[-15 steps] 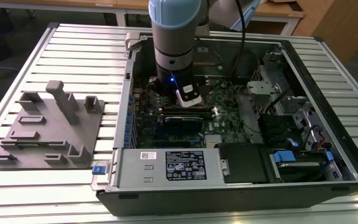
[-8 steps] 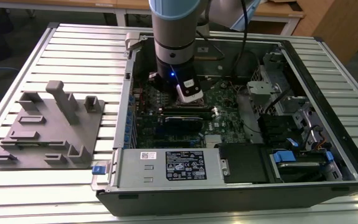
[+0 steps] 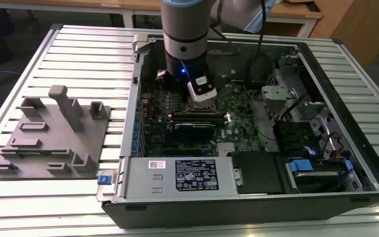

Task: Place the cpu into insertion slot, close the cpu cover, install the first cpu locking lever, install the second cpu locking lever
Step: 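Install the second cpu locking lever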

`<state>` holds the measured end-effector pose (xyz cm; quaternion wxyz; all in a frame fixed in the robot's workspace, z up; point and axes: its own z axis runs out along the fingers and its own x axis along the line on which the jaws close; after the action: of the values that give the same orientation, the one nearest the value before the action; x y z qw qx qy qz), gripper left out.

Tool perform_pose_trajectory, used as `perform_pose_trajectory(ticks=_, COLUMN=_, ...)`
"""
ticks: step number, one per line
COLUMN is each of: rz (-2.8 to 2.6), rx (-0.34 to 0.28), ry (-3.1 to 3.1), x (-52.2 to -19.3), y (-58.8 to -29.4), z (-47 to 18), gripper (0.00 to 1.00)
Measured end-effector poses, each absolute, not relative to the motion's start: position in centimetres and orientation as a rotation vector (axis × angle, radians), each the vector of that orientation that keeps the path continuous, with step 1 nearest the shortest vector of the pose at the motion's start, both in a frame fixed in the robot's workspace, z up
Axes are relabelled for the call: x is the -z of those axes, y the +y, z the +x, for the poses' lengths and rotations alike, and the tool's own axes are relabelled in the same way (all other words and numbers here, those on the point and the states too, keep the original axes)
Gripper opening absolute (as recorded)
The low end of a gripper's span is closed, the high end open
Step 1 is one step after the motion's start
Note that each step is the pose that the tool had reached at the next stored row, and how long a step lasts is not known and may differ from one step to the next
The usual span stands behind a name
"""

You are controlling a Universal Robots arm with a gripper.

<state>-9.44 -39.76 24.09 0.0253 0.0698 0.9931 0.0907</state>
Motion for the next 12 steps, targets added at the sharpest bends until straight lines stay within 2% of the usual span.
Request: perform_pose_trajectory(ticks=12, rz=0.216, rx=-0.28, ry=3.071, x=-24.72, y=-39.76, z=-9.44, gripper=0.1)
